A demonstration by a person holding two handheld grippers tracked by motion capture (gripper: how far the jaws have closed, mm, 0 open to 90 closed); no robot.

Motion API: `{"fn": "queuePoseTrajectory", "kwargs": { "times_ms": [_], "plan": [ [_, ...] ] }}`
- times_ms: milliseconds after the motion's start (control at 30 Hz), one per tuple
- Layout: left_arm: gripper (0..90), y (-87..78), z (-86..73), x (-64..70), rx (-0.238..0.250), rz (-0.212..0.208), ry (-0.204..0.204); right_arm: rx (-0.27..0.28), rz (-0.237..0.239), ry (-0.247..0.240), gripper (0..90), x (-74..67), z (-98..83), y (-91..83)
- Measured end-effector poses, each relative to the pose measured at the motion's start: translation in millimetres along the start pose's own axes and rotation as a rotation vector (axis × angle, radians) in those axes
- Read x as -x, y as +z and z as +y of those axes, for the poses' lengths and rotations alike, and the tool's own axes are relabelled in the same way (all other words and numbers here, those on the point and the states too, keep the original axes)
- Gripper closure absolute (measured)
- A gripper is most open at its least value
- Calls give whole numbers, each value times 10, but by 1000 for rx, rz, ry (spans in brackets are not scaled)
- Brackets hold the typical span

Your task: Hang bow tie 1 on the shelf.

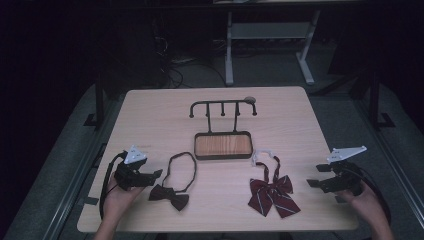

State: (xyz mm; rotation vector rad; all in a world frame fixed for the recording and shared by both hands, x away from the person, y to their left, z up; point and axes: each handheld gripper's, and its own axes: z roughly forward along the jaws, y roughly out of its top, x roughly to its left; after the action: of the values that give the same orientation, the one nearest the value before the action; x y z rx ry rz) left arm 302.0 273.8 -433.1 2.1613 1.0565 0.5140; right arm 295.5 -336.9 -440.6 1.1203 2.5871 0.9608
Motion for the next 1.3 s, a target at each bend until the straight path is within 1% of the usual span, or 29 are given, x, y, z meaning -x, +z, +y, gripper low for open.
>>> {"fn": "queuePoseTrajectory", "kwargs": {
  "times_ms": [67,333,367,400,500,633,700,767,800,867,933,967,1000,1033,1100,1200,1233,1267,1300],
  "plan": [
    [256,-4,-3,4,1,2,0,-6,2,4,275,-1,6,-1],
    [256,-10,1,18,5,3,13,-14,0,-10,274,-31,26,17],
    [255,-7,4,21,5,1,11,-12,0,-7,273,-37,28,14],
    [256,-1,8,20,2,-1,19,-7,1,-2,262,-51,44,1],
    [256,1,11,24,1,-1,22,-3,2,-3,259,-63,57,-4],
    [256,-18,15,29,10,4,27,-5,-4,-15,242,-104,103,-6],
    [255,-24,3,23,13,-2,13,-16,7,-22,221,-133,152,15],
    [256,-17,-1,21,12,-8,8,-23,15,-23,207,-140,173,28],
    [255,-10,-1,23,9,-6,8,-37,29,-24,198,-166,232,58],
    [256,-19,-1,22,11,-3,9,-44,32,-39,198,-197,296,87],
    [256,-29,0,27,15,1,6,-51,48,-32,198,-220,355,118],
    [256,-29,0,27,15,1,6,-51,48,-32,198,-220,355,118],
    [256,-36,1,28,19,3,8,-57,55,-38,196,-241,394,139],
    [256,-45,4,28,22,7,11,-71,63,-55,196,-272,451,174],
    [256,-46,5,30,23,7,11,-81,65,-64,196,-287,478,191],
    [256,-40,10,34,22,7,17,-108,59,-91,206,-332,551,223],
    [255,-37,10,35,21,6,15,-108,62,-93,210,-338,568,231],
    [256,-34,9,34,18,5,19,-118,61,-101,222,-350,625,236],
    [255,-34,9,34,18,5,19,-118,61,-101,222,-350,625,236]
  ]
}}
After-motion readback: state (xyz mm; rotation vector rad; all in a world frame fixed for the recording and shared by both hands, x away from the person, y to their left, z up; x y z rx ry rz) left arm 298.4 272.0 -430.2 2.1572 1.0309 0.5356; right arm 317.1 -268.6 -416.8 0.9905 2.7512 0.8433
